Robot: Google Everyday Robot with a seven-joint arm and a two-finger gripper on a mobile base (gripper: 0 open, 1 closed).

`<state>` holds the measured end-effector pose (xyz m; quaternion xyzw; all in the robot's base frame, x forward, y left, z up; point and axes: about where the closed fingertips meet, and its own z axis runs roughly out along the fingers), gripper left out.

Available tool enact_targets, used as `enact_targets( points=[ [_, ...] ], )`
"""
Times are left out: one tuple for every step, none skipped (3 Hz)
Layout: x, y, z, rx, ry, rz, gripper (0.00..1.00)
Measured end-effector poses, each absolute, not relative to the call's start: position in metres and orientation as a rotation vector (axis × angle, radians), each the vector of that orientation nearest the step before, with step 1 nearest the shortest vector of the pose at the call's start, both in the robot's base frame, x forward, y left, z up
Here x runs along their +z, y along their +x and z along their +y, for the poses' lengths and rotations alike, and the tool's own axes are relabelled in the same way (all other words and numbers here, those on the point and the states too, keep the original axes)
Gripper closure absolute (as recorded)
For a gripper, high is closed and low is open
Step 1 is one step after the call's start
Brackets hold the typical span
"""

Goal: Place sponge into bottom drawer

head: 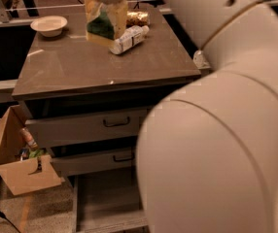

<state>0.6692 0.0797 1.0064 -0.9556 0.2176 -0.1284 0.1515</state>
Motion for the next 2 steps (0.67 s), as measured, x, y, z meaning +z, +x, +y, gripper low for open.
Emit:
enact_targets(
  points=[
    [1.047, 0.618, 0.039, -0.379, -2.583, 0.785, 1.0],
    [1.072, 0.558, 0.023, -0.367, -2.394, 0.88, 1.0]
  ],
)
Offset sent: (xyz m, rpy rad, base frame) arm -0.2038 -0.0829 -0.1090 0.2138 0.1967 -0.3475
